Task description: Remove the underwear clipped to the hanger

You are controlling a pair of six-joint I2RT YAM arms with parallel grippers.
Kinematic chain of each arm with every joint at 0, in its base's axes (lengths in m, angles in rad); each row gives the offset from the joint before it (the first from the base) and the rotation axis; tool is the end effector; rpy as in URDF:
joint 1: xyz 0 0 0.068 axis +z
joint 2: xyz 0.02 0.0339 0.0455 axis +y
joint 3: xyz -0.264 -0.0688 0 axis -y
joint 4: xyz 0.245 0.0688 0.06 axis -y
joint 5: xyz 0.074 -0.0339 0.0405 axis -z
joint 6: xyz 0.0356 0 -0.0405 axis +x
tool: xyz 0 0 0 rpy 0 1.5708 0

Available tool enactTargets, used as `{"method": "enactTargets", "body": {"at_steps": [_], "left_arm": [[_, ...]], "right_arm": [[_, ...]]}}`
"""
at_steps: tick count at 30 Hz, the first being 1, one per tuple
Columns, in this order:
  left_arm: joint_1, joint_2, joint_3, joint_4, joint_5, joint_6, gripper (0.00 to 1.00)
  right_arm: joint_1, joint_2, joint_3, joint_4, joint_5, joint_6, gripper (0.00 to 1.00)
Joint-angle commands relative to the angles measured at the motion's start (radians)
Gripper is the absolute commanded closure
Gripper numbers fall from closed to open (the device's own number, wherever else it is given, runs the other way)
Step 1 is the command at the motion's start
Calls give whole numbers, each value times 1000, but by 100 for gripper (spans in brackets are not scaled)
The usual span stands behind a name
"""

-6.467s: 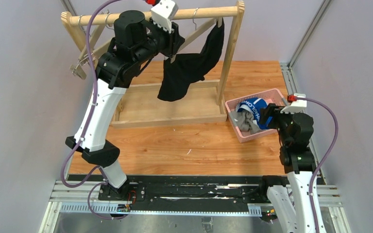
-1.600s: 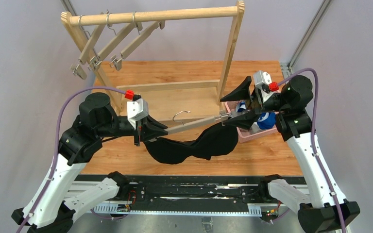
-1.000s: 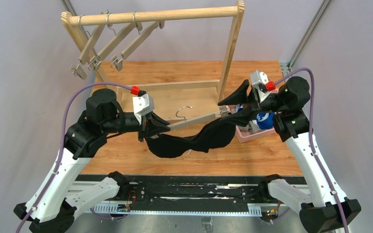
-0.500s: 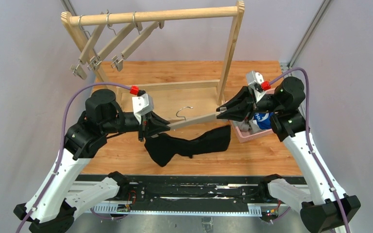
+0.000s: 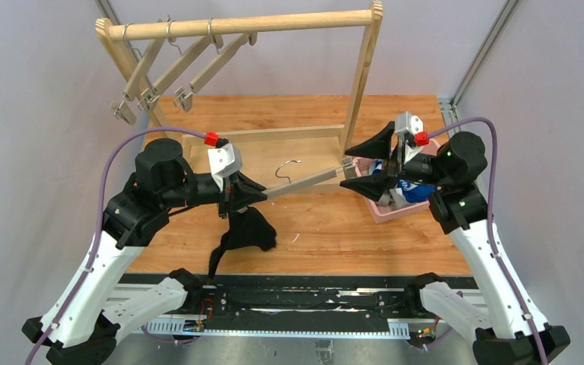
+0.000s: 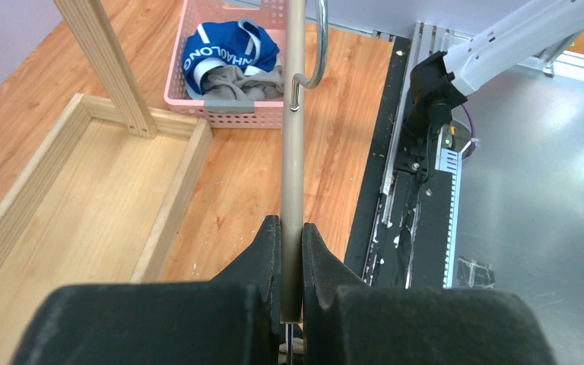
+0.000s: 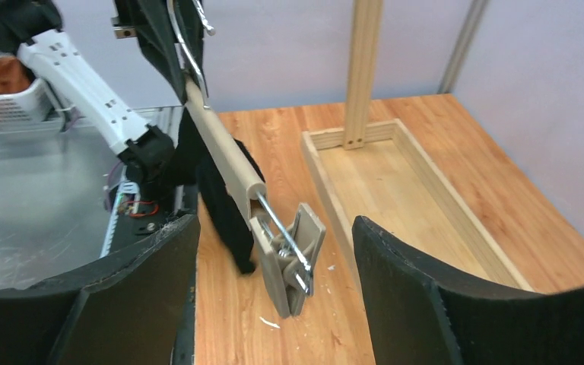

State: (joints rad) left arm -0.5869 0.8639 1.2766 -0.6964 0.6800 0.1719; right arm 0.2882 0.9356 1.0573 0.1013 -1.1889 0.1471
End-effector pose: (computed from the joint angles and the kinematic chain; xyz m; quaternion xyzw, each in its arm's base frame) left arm 0.1096 -0.0998 0.4390 0.4652 0.6264 -0.3776 0.4986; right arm 0.1674 0.0841 0.4346 -0.4730 0.4849 0.4810 0.5566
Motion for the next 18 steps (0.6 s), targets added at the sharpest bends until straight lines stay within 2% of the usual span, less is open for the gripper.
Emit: {"method": "enactTargets", "body": {"at_steps": [1, 5, 9, 13, 14, 16, 17, 18], "left_arm": [[-5, -21, 36, 70, -11, -19, 100], [-5, -46, 15, 136, -35, -54, 100], [-5, -70, -35, 254, -40, -120, 100], [-4, -85, -104, 385, -27, -199, 100], [-5, -86, -122, 416, -23, -218, 100], [-4, -85, -157, 463, -21, -248, 100], [-5, -81, -172, 493, -21, -266, 100], [-5, -80, -182, 510, -22, -277, 100]], "right_arm": [[13, -89, -55, -1, 190, -17, 25], [13, -163, -142, 44, 327, 44, 24], [14, -221, -260, 189, 451, 175, 25], [14, -234, -355, 360, 501, 313, 45], [14, -229, -372, 405, 506, 343, 46], [14, -213, -393, 506, 498, 407, 44], [14, -199, -409, 573, 488, 454, 38], [14, -187, -416, 639, 478, 476, 29]]}}
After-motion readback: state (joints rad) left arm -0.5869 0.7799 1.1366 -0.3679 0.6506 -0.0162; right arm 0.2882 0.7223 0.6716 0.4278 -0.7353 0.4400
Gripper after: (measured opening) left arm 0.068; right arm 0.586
